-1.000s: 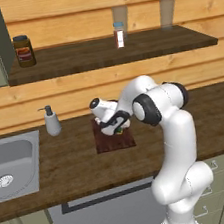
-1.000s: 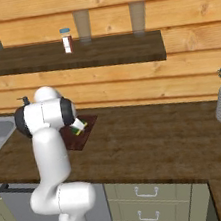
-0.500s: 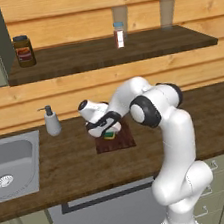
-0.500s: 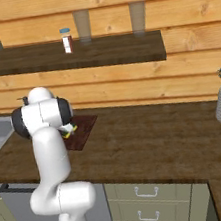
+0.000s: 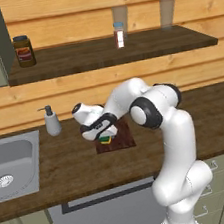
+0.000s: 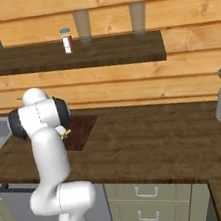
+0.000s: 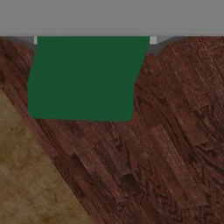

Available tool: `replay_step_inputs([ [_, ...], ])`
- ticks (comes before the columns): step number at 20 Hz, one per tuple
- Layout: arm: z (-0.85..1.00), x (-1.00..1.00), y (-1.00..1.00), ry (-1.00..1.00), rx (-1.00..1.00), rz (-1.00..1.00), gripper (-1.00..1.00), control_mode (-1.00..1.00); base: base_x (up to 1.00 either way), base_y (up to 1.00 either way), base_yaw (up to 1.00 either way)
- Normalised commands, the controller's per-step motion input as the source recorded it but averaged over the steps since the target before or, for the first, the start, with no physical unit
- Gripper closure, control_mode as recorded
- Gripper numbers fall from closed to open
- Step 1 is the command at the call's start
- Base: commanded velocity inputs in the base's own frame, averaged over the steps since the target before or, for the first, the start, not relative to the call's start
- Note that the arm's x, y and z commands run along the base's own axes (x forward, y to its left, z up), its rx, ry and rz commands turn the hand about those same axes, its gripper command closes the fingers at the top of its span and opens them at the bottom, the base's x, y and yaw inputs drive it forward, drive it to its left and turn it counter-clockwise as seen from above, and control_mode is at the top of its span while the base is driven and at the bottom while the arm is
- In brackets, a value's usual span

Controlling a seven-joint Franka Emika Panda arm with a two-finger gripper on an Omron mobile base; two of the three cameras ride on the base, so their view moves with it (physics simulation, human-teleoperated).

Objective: Pick up the sponge from the counter and clean the cutting board by briefly scrubbing or pressing down on the cutting board. Once finished, release the sponge.

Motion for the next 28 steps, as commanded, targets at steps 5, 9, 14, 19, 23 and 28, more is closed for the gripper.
replay_step_inputs([
  [5, -0.15, -0.36, -0.4, -0.03, 0.0, -0.01, 1.0, -1.0, 0.0, 0.0, 0.0],
  [9, -0.16, -0.09, -0.76, -0.1, 0.0, -0.02, 1.0, -1.0, 0.0, 0.0, 0.0],
  [14, -0.1, -0.08, -0.91, -0.14, 0.0, 0.0, 1.0, -1.0, 0.0, 0.0, 0.0],
  [19, 0.0, -0.27, -0.94, -0.15, 0.01, 0.0, 1.0, -1.0, 0.0, 0.0, 0.0],
  [23, 0.03, -0.29, -0.69, -0.13, 0.04, 0.0, 1.0, -1.0, 0.0, 0.0, 0.0],
  [28, 0.32, -0.02, -0.43, -0.02, 0.14, -0.02, 1.0, -1.0, 0.0, 0.0, 0.0],
])
